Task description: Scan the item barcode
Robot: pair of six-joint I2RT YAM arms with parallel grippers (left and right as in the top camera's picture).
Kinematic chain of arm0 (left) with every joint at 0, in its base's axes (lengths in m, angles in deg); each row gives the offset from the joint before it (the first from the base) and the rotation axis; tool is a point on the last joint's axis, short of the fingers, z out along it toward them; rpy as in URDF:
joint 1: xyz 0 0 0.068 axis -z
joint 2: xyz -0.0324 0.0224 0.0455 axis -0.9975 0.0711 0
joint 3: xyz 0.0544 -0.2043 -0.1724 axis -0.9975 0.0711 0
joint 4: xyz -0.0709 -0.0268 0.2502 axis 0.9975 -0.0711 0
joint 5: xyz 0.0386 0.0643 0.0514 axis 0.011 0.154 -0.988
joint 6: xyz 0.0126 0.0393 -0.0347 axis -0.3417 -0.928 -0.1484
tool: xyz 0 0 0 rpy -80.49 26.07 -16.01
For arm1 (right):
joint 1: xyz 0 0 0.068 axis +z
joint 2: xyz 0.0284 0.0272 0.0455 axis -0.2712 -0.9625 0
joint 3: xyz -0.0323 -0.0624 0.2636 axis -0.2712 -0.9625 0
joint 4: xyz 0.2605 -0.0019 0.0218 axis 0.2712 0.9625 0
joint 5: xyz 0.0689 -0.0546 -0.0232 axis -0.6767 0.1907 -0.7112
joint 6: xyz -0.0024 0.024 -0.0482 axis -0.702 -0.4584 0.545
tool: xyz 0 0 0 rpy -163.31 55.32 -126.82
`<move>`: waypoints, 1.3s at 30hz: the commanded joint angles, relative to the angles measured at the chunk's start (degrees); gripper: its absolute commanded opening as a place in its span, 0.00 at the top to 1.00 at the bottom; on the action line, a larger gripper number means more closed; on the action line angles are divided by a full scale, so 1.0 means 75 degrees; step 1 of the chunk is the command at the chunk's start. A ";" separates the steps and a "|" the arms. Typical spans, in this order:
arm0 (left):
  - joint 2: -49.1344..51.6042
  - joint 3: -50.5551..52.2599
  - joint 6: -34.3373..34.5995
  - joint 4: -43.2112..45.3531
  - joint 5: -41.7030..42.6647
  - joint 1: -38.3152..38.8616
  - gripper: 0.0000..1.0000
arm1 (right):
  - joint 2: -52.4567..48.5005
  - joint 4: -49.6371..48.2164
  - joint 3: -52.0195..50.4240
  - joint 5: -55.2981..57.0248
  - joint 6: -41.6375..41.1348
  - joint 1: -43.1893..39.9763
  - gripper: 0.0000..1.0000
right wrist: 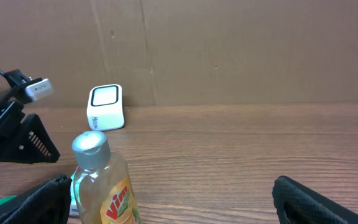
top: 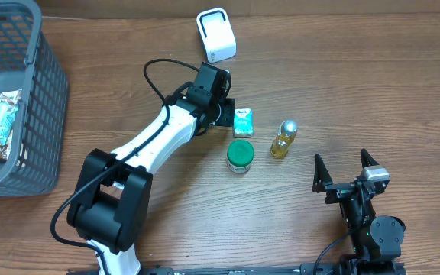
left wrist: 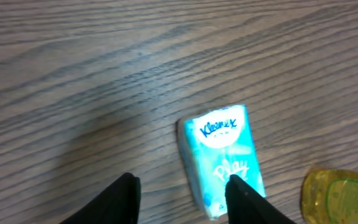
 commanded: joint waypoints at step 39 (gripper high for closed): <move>0.1064 0.0017 0.0769 -0.1008 -0.0434 -0.0248 0.55 | 0.0058 -0.0026 -0.0082 0.0026 -0.0032 -0.0035 0.00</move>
